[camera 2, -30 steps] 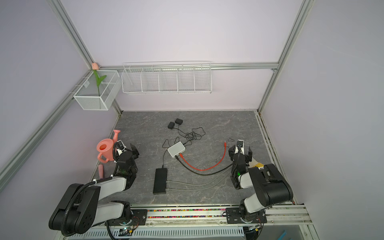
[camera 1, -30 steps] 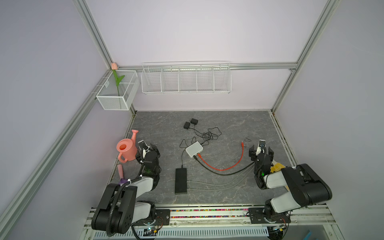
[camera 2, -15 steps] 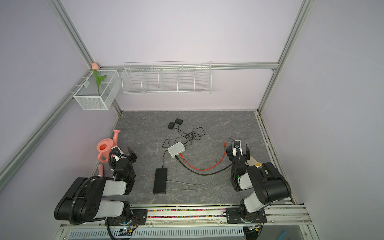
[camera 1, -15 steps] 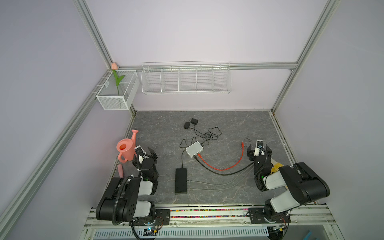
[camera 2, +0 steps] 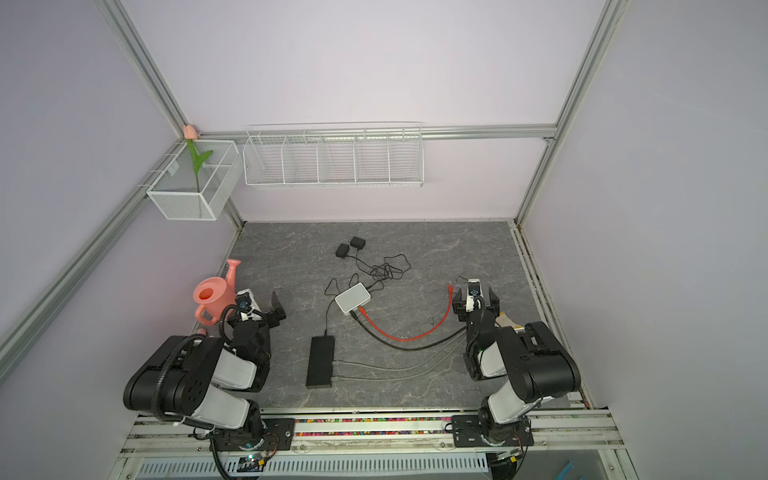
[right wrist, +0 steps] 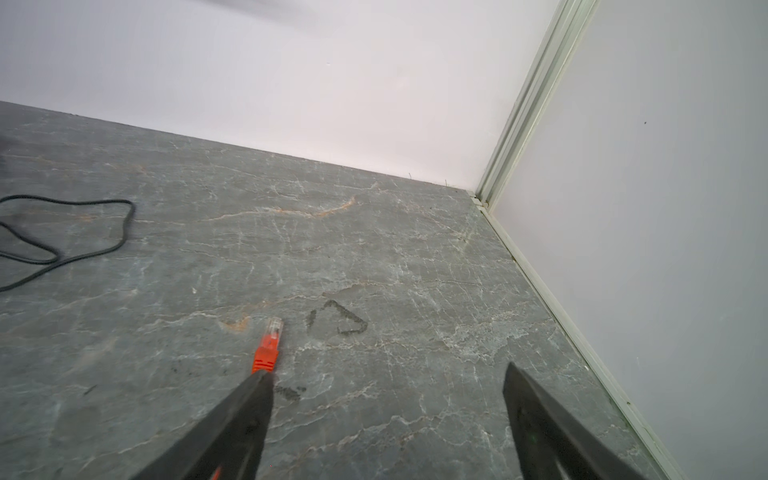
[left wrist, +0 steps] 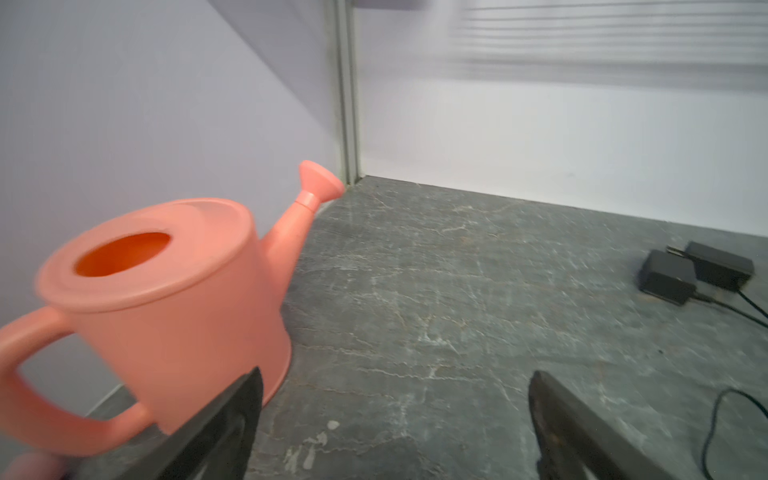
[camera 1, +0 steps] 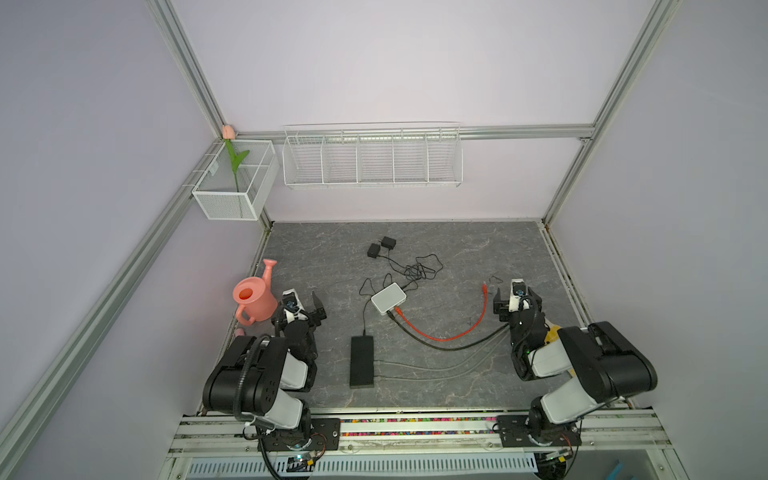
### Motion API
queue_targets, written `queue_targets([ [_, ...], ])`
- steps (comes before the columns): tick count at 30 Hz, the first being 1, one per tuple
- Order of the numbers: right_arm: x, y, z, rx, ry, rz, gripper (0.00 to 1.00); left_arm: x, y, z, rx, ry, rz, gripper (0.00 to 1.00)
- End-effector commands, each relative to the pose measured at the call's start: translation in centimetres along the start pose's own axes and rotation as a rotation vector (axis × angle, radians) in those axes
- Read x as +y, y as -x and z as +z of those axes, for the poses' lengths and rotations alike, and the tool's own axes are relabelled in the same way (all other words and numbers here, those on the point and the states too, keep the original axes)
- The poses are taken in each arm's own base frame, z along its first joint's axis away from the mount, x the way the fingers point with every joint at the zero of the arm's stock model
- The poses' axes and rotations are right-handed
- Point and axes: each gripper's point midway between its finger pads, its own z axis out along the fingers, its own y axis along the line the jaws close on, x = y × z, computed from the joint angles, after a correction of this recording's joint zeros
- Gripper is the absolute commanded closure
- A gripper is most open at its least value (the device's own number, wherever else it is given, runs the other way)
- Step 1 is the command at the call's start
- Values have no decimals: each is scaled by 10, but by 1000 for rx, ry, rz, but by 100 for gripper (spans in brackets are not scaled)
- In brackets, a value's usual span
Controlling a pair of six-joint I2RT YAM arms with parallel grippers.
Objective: Insert the plug into the switch port
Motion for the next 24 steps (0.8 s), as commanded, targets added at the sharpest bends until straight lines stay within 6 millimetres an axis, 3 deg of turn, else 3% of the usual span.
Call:
queue_targets([
  [1,7,1,6,8,50,15,11,-22,10,7,-41,-96,77,1],
  [10,10,-4,20,89,145,53,11,-27,10,6,-43,-124,91,1],
  [13,18,-5,26,123,250,80,11,-40,8,8,-41,-191,130,1],
  [21,19,-6,30,150,328,128,11,-34,7,22,6,-144,107,1],
  [24,19,-6,30,149,328,128,11,-30,14,43,49,-101,76,1],
])
